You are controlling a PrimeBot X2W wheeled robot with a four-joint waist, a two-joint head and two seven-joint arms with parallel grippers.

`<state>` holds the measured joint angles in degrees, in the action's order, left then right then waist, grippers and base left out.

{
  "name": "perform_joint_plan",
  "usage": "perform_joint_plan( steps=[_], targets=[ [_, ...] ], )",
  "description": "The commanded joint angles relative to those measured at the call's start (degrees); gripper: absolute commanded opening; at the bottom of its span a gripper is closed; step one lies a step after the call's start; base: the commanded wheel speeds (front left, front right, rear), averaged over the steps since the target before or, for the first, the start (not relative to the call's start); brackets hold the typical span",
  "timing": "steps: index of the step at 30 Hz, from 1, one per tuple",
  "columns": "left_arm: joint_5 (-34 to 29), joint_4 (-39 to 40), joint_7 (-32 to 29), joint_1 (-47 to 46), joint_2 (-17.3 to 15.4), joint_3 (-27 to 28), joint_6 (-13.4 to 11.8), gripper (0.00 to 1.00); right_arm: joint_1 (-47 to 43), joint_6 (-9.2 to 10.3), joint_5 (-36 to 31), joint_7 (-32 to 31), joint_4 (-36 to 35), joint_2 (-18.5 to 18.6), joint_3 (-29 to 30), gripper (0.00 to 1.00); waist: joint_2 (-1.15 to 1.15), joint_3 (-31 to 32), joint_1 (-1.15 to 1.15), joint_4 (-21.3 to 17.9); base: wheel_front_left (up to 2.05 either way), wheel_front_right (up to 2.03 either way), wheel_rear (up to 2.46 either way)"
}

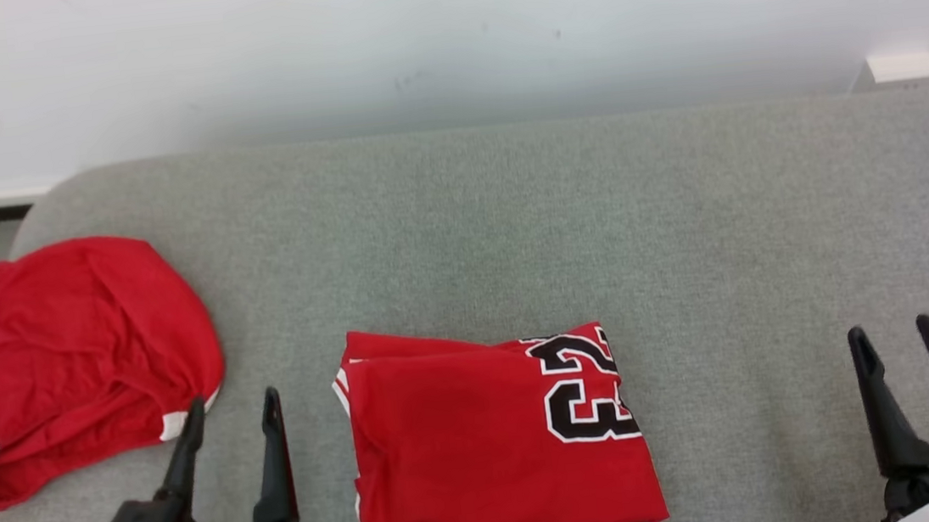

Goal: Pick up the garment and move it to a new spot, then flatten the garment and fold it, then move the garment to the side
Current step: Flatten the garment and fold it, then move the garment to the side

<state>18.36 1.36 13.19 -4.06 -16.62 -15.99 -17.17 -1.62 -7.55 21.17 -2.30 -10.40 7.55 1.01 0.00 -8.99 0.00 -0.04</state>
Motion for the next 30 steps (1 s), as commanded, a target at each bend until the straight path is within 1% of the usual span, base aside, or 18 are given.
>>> perform_joint_plan(
  steps=[1, 11, 30],
  targets=[
    [0.4, -0.6, 0.2, 1.3, -0.3, -0.1, 0.2, 1.00, -1.4, 0.14, -0.3, -0.6, -0.5, -0.1, -0.1, 1.00, 0.00, 1.9, 0.00, 0.1, 0.00, 0.00, 0.00],
    [1.9, -2.5, 0.0, 3.6, -0.6, -0.7, 0.9, 1.00, -6.3, 0.14, -0.8, -3.3, -2.7, -1.7, -0.1, 1.00, 0.00, 5.8, 0.00, 0.3, 0.00, 0.00, 0.00],
    [2.5, -2.5, -0.1, 3.3, -1.4, -0.5, 0.5, 1.00, -6.4, 0.14, -1.5, -4.6, -3.9, -2.2, 0.2, 1.00, 0.00, 6.2, 0.00, 0.3, 0.00, 0.00, 0.00]
  ],
)
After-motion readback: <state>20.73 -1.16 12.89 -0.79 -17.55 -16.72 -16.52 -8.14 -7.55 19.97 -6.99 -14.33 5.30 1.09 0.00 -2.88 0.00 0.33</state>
